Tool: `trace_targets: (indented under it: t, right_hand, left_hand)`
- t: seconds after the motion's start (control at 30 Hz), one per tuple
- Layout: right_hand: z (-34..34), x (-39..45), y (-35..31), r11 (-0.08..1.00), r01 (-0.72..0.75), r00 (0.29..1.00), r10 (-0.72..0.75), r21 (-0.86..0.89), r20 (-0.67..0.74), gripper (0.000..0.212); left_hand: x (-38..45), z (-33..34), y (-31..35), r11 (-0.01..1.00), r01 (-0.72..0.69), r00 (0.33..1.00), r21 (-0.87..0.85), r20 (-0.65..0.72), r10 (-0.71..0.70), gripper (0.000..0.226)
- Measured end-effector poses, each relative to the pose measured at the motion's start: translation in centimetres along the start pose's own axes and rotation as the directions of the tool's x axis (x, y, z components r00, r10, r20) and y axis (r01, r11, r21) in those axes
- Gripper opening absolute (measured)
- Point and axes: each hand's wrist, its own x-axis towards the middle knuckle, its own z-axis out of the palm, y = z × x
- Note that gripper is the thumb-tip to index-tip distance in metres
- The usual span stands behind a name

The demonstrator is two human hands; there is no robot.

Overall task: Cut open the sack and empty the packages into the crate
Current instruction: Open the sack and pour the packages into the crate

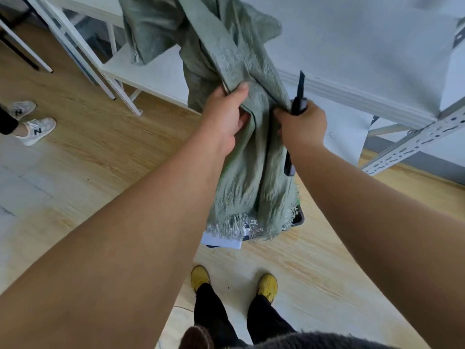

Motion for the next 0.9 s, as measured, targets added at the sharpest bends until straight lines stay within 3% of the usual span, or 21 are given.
trace_targets:
  t: [0.13, 0.23, 0.37, 0.5, 0.6, 0.73, 0.9]
  right_hand:
    - [-0.9, -0.1, -1.2, 0.998, 0.056, 0.998, -0.056, 0.001, 0.012, 0.025]
    - [-1.1, 0.3, -2.3, 0.988, 0.107, 0.993, -0.101, 0.115, -0.054, 0.024]
    - [-1.0, 0.4, -1.6, 1.000, 0.002, 0.996, -0.004, 0.021, 0.093, 0.018]
    - [-1.0, 0.9, -3.3, 0.984, 0.152, 0.987, -0.147, 0.090, -0.066, 0.020]
    - [-1.2, 0.9, -3.6, 0.997, 0.083, 0.992, -0.083, 0.005, 0.090, 0.024]
    - [-1.8, 1.1, -4.3, 0.978, 0.203, 0.978, -0.201, 0.044, -0.051, 0.021]
    - [-1.8, 0.2, -2.4, 0.991, 0.107, 0.982, -0.094, -0.075, 0.164, 0.016]
  left_hand:
    - [0.1, -0.1, 0.5, 1.000, 0.000, 1.000, -0.009, 0.020, 0.000, 0.008]
    - [0.1, -0.2, 0.6, 0.996, -0.030, 0.999, -0.086, 0.022, 0.032, 0.007]
    - [-0.1, -0.5, -0.2, 1.000, 0.010, 1.000, -0.022, 0.001, -0.010, 0.016]
    - [-0.1, -0.4, 0.4, 0.982, -0.072, 0.997, -0.177, 0.001, 0.073, 0.021]
    - [-0.1, -0.1, 0.2, 0.994, -0.043, 0.998, -0.102, -0.039, 0.039, 0.023]
    - [-0.1, -0.3, 0.2, 0.981, -0.080, 0.997, -0.177, -0.037, 0.075, 0.012]
    - [0.2, -0.4, -0.1, 0.985, -0.020, 0.996, -0.172, -0.091, 0.004, 0.021]
